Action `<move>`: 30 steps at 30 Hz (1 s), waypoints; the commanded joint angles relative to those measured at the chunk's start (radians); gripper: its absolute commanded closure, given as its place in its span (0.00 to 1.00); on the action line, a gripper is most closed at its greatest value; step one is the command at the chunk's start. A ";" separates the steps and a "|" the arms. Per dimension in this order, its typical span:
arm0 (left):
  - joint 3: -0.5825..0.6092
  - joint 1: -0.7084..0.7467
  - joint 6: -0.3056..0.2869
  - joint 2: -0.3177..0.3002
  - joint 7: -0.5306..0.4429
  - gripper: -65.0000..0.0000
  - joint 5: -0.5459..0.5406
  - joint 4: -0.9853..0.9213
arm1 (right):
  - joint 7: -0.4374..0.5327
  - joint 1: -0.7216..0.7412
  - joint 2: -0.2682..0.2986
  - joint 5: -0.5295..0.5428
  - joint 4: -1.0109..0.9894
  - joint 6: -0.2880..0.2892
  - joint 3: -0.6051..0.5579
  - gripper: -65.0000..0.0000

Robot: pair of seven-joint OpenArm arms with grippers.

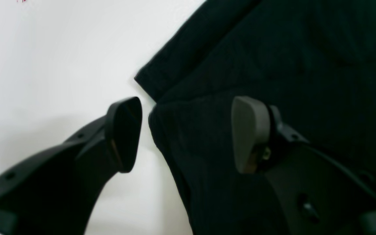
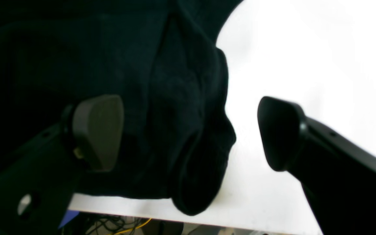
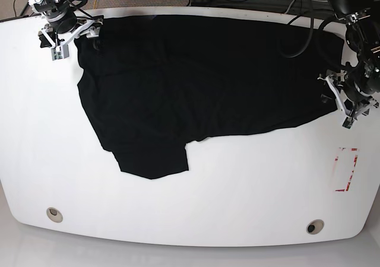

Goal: Layout the t-shirt on the table in an organized manner, then fold the t-shirt properly
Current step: 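Pinch the shirt's side edge with the left gripper and tug it outward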

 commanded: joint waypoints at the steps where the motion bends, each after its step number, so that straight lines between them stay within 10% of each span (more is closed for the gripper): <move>1: -0.007 -0.047 0.000 -0.019 -0.020 0.36 0.011 -0.003 | 0.017 -0.005 0.011 0.011 0.016 0.002 0.006 0.06; 30: -0.045 -0.224 0.000 -0.045 -0.187 0.37 0.088 -0.520 | 0.017 -0.002 0.011 0.013 0.015 0.002 0.004 0.06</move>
